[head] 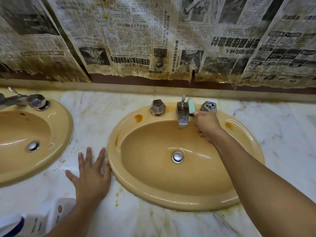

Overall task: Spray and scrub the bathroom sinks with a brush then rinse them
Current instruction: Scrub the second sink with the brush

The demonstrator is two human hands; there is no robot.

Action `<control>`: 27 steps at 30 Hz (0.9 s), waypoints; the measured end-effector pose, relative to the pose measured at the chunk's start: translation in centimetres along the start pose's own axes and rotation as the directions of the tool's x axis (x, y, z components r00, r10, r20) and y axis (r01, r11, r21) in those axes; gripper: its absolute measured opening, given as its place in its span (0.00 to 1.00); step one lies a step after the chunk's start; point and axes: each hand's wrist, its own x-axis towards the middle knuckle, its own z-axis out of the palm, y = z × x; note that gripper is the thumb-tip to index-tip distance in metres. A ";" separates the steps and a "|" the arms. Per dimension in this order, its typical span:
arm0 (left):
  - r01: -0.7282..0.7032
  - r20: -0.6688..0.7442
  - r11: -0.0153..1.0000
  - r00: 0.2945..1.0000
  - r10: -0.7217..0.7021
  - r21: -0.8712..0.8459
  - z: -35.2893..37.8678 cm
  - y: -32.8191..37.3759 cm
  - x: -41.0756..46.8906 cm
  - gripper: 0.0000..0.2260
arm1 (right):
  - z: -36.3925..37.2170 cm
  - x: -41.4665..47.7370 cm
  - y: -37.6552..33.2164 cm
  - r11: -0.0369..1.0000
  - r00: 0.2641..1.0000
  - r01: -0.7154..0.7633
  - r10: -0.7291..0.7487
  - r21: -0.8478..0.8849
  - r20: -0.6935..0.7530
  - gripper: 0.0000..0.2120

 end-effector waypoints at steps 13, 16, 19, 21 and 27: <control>-0.007 -0.013 1.000 1.000 0.007 -0.001 -0.2 0.2 0.0 0.28 | 1.0 0.4 -0.6 0.936 0.979 0.157 -0.189 -0.314 -0.076 0.14; -0.002 -0.009 1.000 1.000 0.001 -0.011 -0.2 0.2 -0.1 0.26 | 0.5 -1.4 1.1 0.950 0.980 0.142 -0.174 -0.279 -0.095 0.11; 0.022 0.009 1.000 1.000 -0.022 -0.016 -0.2 0.3 -0.1 0.23 | -0.1 -3.6 3.6 0.964 0.990 0.124 -0.136 -0.234 -0.036 0.10; 0.027 0.014 0.999 1.000 -0.027 -0.018 -0.3 0.4 -0.1 0.23 | -0.1 -3.9 3.8 0.927 0.984 0.163 -0.179 -0.338 -0.016 0.12; 0.010 0.000 1.000 1.000 -0.010 -0.022 -0.3 0.3 0.0 0.26 | 1.6 0.3 -0.4 0.753 0.965 0.175 -0.260 -0.635 -0.042 0.19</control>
